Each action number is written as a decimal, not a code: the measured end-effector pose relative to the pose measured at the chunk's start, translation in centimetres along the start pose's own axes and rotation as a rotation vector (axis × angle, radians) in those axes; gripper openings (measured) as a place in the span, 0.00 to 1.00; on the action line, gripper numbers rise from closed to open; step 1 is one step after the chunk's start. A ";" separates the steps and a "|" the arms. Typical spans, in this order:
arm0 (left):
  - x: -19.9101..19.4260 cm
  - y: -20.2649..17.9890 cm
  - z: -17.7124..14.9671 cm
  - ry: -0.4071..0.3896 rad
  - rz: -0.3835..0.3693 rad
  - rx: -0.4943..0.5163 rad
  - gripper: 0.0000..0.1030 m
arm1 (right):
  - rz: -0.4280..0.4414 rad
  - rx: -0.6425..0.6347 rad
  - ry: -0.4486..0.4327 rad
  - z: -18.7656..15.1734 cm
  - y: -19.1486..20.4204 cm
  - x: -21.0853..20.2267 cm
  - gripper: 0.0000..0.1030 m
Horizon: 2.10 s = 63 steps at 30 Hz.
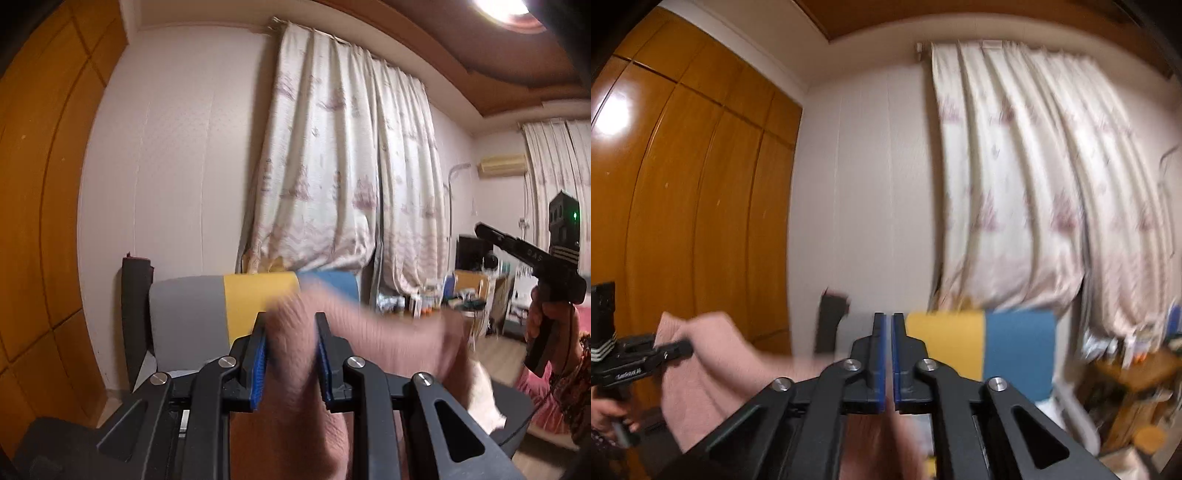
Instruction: Fold clothes
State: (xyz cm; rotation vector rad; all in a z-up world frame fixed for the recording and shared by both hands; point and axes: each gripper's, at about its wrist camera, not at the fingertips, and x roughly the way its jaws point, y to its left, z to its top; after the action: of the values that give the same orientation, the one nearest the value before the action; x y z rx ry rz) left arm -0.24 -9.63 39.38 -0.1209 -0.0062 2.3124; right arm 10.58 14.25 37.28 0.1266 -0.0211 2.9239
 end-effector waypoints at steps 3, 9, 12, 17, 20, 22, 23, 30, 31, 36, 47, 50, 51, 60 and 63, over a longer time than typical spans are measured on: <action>-1.2 1.1 0.6 -0.046 0.004 -0.033 0.17 | 0.016 0.010 0.030 1.4 -0.3 0.3 0.03; -0.5 2.9 -5.4 0.082 0.012 -0.095 0.28 | 0.114 0.034 0.346 -6.6 1.4 3.2 0.68; 0.7 4.6 -12.7 0.221 0.024 -0.184 0.29 | 0.149 0.044 0.492 -15.3 2.6 4.3 0.96; 3.9 6.9 -28.0 0.528 0.091 -0.373 0.29 | 0.223 0.110 0.776 -28.4 4.5 7.1 0.95; 4.9 6.9 -35.5 0.683 0.069 -0.492 0.28 | 0.228 0.117 0.898 -34.4 5.3 9.1 0.95; 5.0 6.2 -38.1 0.713 0.061 -0.514 0.28 | 0.192 0.054 0.947 -37.4 5.7 10.5 0.93; 4.8 5.7 -39.1 0.705 0.061 -0.520 0.29 | 0.174 0.016 0.967 -38.6 5.9 11.2 0.93; 1.6 4.3 -37.3 0.564 0.082 -0.491 0.28 | 0.165 0.081 1.061 -42.7 5.4 12.8 0.12; 1.4 3.3 -36.3 0.539 0.034 -0.477 0.28 | 0.181 0.136 1.022 -41.6 5.2 11.9 0.12; 0.9 -2.5 -34.7 0.506 -0.261 -0.436 0.29 | 0.375 0.274 0.802 -35.3 7.4 6.3 0.11; 0.4 -9.0 -37.3 0.485 -0.228 -0.316 0.31 | 0.660 0.211 0.910 -34.8 13.6 3.3 0.12; 1.1 -7.4 -38.1 0.487 -0.201 -0.424 0.33 | 0.732 0.194 1.019 -35.3 15.1 5.3 0.12; 1.3 -6.5 -38.5 0.484 -0.213 -0.475 0.32 | 0.758 0.178 1.063 -35.6 15.8 6.0 0.12; -0.5 -1.3 -43.7 0.505 -0.195 -0.671 0.20 | 0.824 0.237 1.263 -38.2 17.2 8.9 0.39; -1.8 0.3 -45.4 0.499 -0.237 -0.748 0.20 | 0.762 0.322 1.172 -36.6 13.4 9.3 0.54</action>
State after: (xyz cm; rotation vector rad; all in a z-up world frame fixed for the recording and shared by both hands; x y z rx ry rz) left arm 4.84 -12.68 -5.67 -1.0087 -0.5964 1.8806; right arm -4.40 3.96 1.55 -1.8654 0.7021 3.0998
